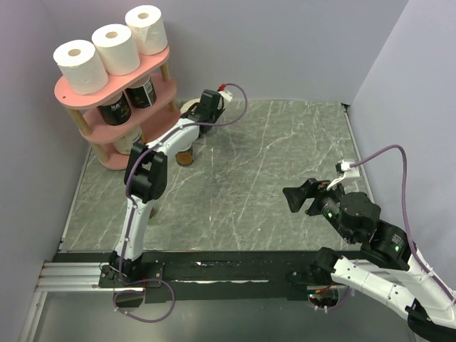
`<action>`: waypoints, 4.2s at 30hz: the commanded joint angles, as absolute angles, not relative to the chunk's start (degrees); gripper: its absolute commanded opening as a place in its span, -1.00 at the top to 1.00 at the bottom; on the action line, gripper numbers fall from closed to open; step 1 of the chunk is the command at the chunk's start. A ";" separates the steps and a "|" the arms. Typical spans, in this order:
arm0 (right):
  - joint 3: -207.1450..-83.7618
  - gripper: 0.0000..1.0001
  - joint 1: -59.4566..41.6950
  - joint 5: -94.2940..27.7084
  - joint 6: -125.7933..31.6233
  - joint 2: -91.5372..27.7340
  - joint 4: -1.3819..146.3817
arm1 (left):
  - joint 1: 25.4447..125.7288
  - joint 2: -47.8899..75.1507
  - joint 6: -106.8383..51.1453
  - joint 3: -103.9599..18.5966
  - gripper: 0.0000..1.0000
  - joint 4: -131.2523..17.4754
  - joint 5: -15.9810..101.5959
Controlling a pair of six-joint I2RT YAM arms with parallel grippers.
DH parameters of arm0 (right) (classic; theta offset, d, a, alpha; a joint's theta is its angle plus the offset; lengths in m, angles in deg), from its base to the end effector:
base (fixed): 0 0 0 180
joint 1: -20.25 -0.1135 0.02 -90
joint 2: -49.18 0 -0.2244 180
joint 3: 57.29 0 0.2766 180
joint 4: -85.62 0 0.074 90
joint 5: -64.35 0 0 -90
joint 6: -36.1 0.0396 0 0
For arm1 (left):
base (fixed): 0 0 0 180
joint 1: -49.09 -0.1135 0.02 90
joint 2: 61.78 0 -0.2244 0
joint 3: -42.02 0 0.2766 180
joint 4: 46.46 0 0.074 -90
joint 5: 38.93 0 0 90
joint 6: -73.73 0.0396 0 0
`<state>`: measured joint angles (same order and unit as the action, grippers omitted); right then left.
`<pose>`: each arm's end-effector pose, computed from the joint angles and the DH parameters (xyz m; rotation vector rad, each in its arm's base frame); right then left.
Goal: Place and organize the paper towels onto the shelf
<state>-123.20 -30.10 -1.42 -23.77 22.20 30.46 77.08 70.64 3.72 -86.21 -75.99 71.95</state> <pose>0.1024 0.0981 0.3583 -0.0313 1.8696 0.5924 0.4831 -0.2408 0.1973 0.6715 2.0232 0.3108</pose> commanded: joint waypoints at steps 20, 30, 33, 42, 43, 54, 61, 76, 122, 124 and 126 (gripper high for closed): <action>-125.10 -0.87 -30.03 -1.22 -27.00 19.83 35.74 | 71.41 61.62 9.49 -76.34 0.24 -67.26 79.81; -125.10 -0.87 -29.94 -1.31 -27.36 19.03 36.44 | 70.36 61.01 11.94 -73.17 0.24 -63.48 82.79; -125.10 -0.87 -30.03 -1.48 -27.36 18.68 36.71 | 70.09 60.48 13.09 -72.12 0.24 -61.81 83.93; -125.37 -0.88 -30.03 -1.22 -27.80 18.24 37.06 | 68.95 60.74 14.50 -71.23 0.21 -60.05 86.23; -125.37 -0.88 -30.03 -1.22 -27.88 18.15 37.06 | 68.86 60.57 14.23 -71.24 0.14 -60.31 85.88; -125.45 -0.88 -30.03 -1.31 -28.15 17.80 37.41 | 68.95 60.13 14.23 -71.23 -0.34 -60.31 86.84; -125.45 -0.89 -29.94 -1.57 -28.06 17.54 37.59 | 69.57 57.58 14.67 -70.88 -0.38 -60.22 87.89; -125.37 -0.89 -30.11 -1.57 -28.15 17.98 37.32 | 72.64 53.89 15.03 -70.45 -0.25 -62.15 87.28; -126.77 -0.99 -30.03 -2.10 -30.16 14.11 35.22 | 76.77 33.27 -10.01 -66.67 -0.58 -67.43 57.41; -128.44 -0.99 -30.03 -3.06 -30.61 14.11 34.08 | 77.30 29.56 -11.16 -64.92 -0.96 -67.43 55.82; -129.40 -0.99 -29.94 -2.80 -30.26 14.37 33.63 | 77.74 23.15 -13.62 -60.88 -0.93 -65.94 52.40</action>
